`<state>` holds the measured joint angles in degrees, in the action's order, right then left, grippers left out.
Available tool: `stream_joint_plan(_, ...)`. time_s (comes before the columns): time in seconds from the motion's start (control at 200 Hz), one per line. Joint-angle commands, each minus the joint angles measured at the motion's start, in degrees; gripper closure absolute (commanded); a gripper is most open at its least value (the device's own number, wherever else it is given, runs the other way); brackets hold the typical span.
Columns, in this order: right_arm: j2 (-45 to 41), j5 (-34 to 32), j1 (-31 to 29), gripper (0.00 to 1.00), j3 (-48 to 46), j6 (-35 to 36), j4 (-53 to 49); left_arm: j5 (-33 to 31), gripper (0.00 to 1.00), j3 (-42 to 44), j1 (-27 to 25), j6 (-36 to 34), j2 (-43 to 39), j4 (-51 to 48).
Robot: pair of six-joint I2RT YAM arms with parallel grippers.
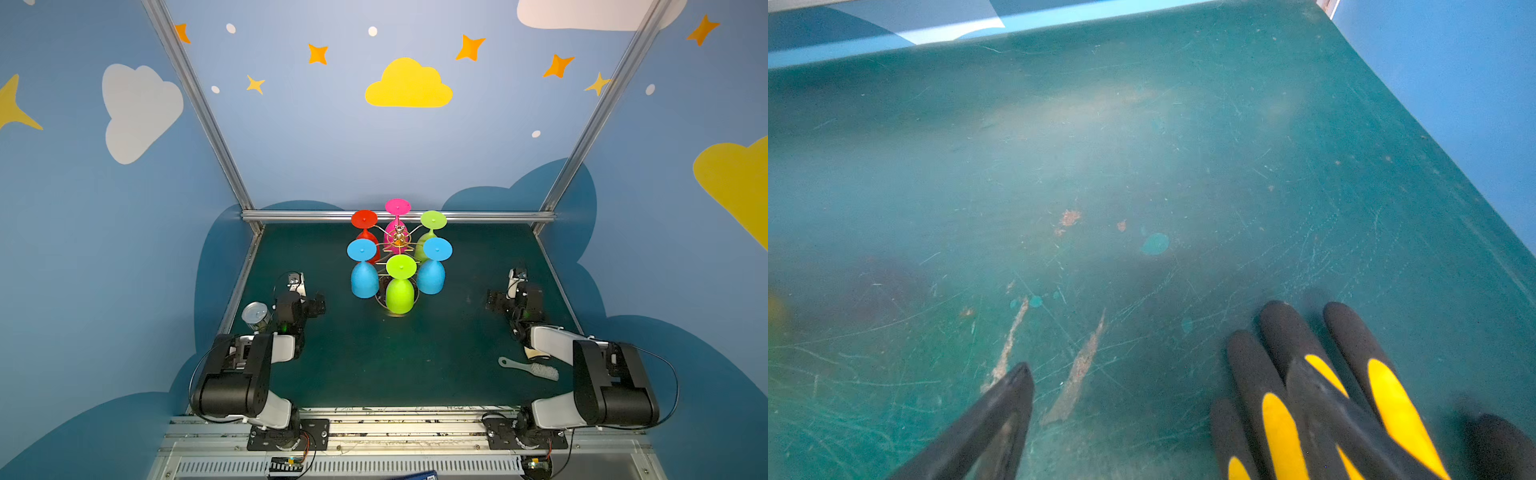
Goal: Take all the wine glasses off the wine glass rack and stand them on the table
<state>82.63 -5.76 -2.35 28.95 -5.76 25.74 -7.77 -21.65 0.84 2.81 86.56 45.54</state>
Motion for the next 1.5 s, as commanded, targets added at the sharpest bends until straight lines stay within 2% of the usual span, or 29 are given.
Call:
stream_joint_plan(0.0, 0.43, 0.24, 0.04, 0.06, 1.19, 0.04, -0.31, -0.5, 0.01, -1.18, -0.05, -0.35, 0.45, -0.48)
stream_joint_plan(0.916, 0.18, -0.46, -0.16, 0.06, 1.2, -0.07, -0.3, -1.23, 0.01, -1.14, -0.01, 0.8, -0.91, -0.47)
stream_joint_plan(1.036, -1.37, -2.55, -0.8, 0.06, 3.93, -0.3, -5.62, -3.37, 0.01, -3.21, -0.71, 0.11, -5.43, -8.34)
stream_joint_plan(1.131, -4.95, -6.42, -1.84, 0.06, 8.76, -1.33, -16.07, -6.69, 0.01, -3.73, -1.71, 0.17, -9.92, -12.41)
stream_joint_plan(1.171, -6.88, -7.4, -1.94, 0.06, 11.95, -3.6, -21.42, -9.67, 0.01, -4.52, -2.29, 2.28, -12.51, -15.67)
stream_joint_plan(1.222, -9.8, -5.22, -1.23, 0.06, 15.22, -9.13, -26.92, -14.94, 0.01, -6.31, -2.53, 10.22, -16.41, -22.1)
stream_joint_plan(1.277, -12.92, 0.16, -0.4, 0.06, 17.84, -14.28, -30.98, -15.3, 0.01, -7.65, -2.48, 13.95, -20.68, -26.35)
stream_joint_plan(1.357, -16.58, 7.16, 0.33, 0.04, 18.9, -20.63, -31.46, -12.2, 0.01, -6.63, -2.62, 16.78, -26.43, -24.74)
stream_joint_plan(1.392, -18.11, 9.78, 0.78, 0.03, 18.78, -24.26, -31.45, -12.75, 0.01, -5.52, -2.77, 21.19, -28.93, -23.45)
stream_joint_plan(1.447, -20.32, 16.38, 2.06, 0.03, 18.24, -25.84, -30.07, -14.27, 0.01, -3.91, -2.76, 29.12, -32.88, -22.91)
stream_joint_plan(1.497, -22.47, 22.58, 3.1, 0.03, 17.38, -27.67, -28.07, -12.15, 0.01, -2.24, -2.36, 30.15, -36.44, -20.68)
